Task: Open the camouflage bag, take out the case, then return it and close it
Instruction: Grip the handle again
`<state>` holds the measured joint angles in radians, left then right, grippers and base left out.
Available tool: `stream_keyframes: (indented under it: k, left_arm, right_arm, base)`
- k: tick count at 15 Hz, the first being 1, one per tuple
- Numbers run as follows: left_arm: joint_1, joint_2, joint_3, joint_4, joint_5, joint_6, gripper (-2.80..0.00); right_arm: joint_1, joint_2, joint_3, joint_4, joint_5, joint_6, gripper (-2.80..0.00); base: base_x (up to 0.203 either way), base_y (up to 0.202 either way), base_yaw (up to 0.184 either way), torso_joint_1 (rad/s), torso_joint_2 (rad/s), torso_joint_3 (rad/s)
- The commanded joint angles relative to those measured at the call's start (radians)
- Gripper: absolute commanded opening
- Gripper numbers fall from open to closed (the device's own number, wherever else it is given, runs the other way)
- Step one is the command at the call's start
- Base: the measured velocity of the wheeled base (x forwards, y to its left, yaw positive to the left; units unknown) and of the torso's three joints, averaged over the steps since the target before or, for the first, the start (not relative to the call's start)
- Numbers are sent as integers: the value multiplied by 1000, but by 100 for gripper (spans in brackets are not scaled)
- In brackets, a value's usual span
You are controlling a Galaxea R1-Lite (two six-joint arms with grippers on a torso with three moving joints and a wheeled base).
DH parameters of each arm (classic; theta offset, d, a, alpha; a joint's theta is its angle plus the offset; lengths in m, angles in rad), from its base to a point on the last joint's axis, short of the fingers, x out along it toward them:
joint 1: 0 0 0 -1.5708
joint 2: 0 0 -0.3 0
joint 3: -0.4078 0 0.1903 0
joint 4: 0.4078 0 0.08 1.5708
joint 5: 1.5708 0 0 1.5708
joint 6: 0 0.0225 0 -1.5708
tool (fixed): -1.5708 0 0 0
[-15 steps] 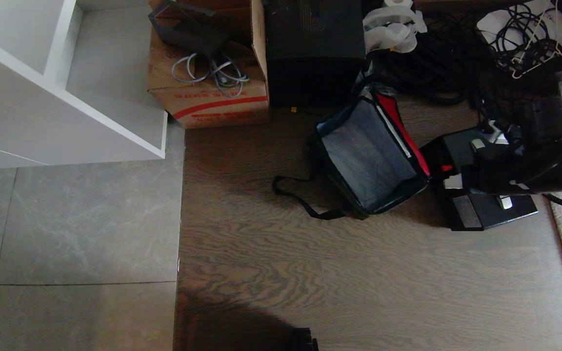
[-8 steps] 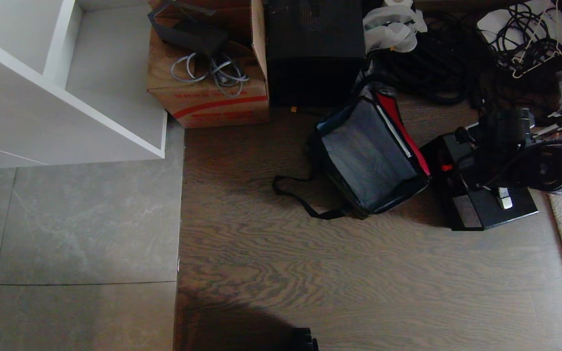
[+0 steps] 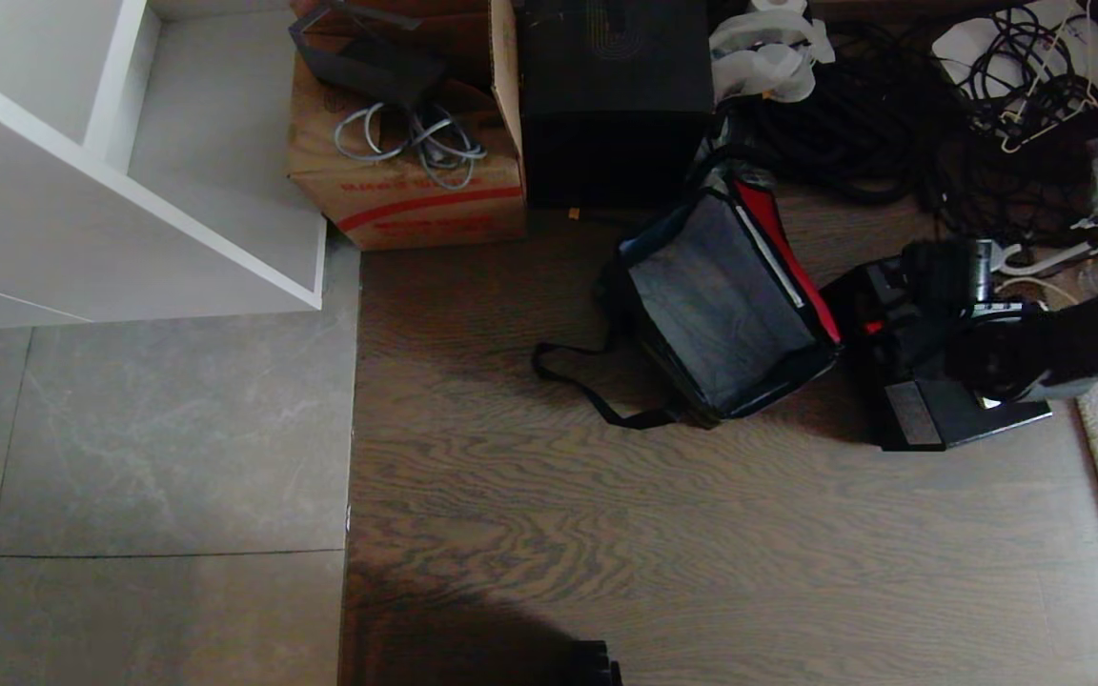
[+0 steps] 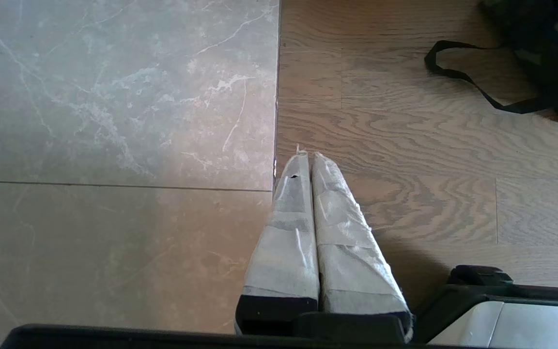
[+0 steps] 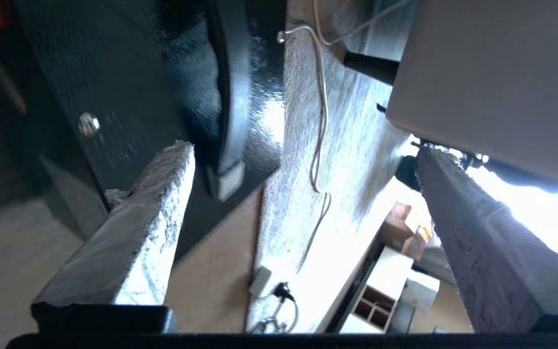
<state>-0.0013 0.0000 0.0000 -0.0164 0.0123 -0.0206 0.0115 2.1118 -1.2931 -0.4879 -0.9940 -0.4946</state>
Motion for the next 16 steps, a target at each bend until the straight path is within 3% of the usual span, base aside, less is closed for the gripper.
stream_keyframes:
  k: [1,8,13,16]
  left_arm:
    - [0,0,11,0,0,-1,-280]
    - [0,0,11,0,1,-1,-280]
    - [0,0,11,0,1,-1,-280]
    - [0,0,11,0,0,-1,-280]
  right_arm:
    - [8,99,-37,-60,-32,-4,0]
    - [-14,198,-164,-166,-71,-64,0]
    - [-61,266,-301,-167,-76,-99,0]
    - [-106,296,-350,-171,-78,-164,0]
  base:
    - [0,0,0,0,0,0]
    - [0,0,0,0,0,0]
    - [0,0,0,0,0,0]
    - [0,0,0,0,0,0]
